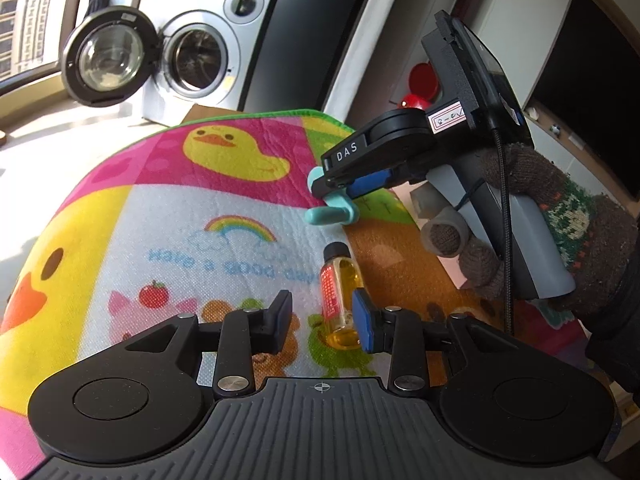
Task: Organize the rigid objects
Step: 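Grasp the yellow oil bottle with the left gripper while the right grasps the teal crank handle, then lift the teal crank handle with the right gripper while the left holds the yellow bottle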
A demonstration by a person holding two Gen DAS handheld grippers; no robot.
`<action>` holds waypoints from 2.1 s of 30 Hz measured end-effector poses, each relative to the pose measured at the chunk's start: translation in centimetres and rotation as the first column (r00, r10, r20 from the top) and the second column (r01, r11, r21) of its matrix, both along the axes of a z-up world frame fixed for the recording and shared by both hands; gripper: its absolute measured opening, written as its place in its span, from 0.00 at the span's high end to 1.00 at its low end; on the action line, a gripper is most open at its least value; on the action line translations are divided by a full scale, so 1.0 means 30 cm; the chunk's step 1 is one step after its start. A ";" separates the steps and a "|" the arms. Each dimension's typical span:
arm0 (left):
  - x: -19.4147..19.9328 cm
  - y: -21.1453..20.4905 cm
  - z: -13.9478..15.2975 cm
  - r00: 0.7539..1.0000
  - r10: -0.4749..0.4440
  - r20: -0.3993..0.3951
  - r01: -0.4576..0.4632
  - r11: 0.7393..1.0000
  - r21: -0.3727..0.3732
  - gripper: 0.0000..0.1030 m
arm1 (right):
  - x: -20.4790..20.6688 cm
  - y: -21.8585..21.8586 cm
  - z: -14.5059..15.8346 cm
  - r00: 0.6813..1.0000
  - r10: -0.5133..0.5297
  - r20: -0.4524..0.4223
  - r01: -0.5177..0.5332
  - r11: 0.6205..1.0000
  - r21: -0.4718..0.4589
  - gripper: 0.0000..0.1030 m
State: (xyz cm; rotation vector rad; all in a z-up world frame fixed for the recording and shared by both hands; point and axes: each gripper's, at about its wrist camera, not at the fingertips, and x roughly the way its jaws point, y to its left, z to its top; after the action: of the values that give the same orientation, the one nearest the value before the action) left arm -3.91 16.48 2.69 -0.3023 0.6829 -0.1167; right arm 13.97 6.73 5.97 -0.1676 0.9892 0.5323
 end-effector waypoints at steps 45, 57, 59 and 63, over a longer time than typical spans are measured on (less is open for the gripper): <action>0.066 -0.002 -0.028 0.997 0.080 -0.017 -0.078 0.993 0.094 0.68 | -0.374 -0.150 0.075 0.946 0.089 0.311 -0.097 0.995 0.012 0.52; 0.063 0.022 -0.043 0.999 0.044 -0.004 -0.044 0.995 0.084 0.68 | -0.111 -0.018 -0.018 0.994 0.018 0.109 -0.018 1.000 -0.002 0.68; 0.068 0.021 -0.044 0.999 0.043 -0.005 -0.042 0.995 0.087 0.68 | -0.149 -0.024 -0.008 0.993 0.067 0.098 -0.068 0.998 0.000 0.84; 0.049 0.020 -0.049 0.999 0.040 -0.002 -0.039 0.997 0.073 0.68 | -0.297 -0.076 0.018 0.977 0.190 0.100 -0.192 0.981 0.009 0.90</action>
State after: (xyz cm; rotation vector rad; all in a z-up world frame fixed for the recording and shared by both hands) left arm -2.44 17.09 1.22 -0.2463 0.6828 -0.0536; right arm 5.06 4.44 6.52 -0.2719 0.8758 0.7024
